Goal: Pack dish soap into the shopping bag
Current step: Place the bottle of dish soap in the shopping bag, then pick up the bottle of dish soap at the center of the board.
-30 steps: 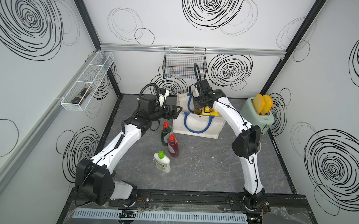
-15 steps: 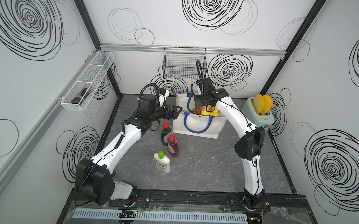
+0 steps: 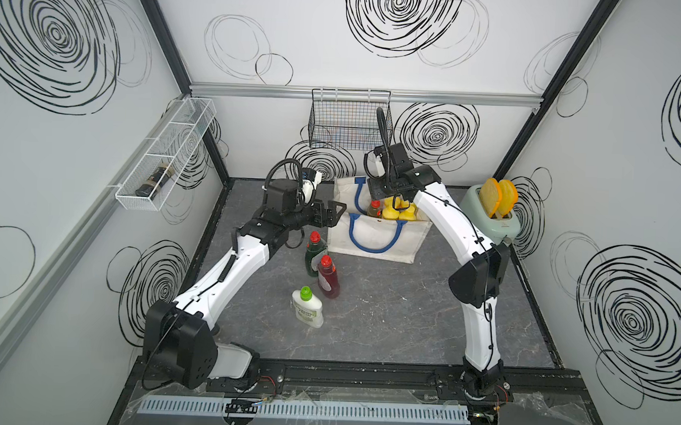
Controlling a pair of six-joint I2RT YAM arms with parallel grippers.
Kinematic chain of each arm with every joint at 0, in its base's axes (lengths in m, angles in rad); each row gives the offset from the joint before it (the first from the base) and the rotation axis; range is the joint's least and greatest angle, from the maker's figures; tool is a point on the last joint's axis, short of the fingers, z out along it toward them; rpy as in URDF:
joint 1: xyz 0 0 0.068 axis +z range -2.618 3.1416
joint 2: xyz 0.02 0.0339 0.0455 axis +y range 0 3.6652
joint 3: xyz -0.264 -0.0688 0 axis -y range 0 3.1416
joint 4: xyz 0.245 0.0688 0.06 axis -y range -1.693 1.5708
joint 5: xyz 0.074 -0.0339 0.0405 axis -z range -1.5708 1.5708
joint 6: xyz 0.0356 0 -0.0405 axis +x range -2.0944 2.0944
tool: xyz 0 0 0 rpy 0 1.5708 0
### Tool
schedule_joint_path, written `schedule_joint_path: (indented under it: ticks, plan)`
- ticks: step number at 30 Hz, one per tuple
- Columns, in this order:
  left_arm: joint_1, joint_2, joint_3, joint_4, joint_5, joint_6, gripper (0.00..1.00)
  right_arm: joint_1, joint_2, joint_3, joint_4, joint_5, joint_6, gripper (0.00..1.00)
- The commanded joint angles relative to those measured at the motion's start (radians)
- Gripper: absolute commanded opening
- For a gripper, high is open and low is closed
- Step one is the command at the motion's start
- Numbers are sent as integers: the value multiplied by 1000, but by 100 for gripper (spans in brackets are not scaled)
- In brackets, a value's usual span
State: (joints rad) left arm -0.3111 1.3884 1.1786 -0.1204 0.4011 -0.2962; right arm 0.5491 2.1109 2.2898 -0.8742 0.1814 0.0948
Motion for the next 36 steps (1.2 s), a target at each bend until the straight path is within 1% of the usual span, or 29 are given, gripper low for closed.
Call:
schedule_joint_path:
  ticks: [1, 4, 7, 10, 13, 15, 16, 17, 22, 25, 26, 27, 29, 36]
  plan:
    - [-23, 14, 34, -1, -44, 35, 96, 9, -107, -22, 20, -44, -21, 68]
    - [-30, 25, 56, -23, -54, 35, 96, 22, -178, -94, 41, -76, -29, 69]
    - [-27, 31, 86, -50, -68, 43, 96, 33, -269, -207, 93, -148, -32, 70]
    - [17, 22, 92, -60, -40, 25, 96, 50, -367, -324, 149, -196, -26, 71]
    - [82, 9, 59, -16, 24, -14, 96, 111, -456, -419, 197, -209, -23, 71]
    - [103, 15, 61, -16, 26, -16, 96, 167, -501, -469, 215, -217, -40, 71]
    - [111, 23, 69, -23, 34, -15, 96, 196, -517, -492, 219, -218, -49, 67]
    - [121, 31, 75, -22, 63, -25, 96, 223, -531, -511, 222, -230, -56, 61]
    - [187, 46, 43, 102, 188, -155, 96, 332, -542, -583, 251, -267, -19, 55]
    - [201, 32, 13, 100, 163, -137, 96, 394, -538, -622, 266, -249, -8, 54]
    - [201, 24, 3, 92, 147, -102, 96, 415, -541, -642, 274, -231, -7, 54]
    - [201, 18, -9, 90, 138, -93, 96, 429, -543, -661, 284, -215, -6, 55]
    - [201, 2, -35, 97, 127, -94, 96, 450, -544, -701, 308, -199, -4, 65]
    - [188, -18, -50, 106, 122, -94, 96, 487, -514, -737, 329, -226, 0, 66]
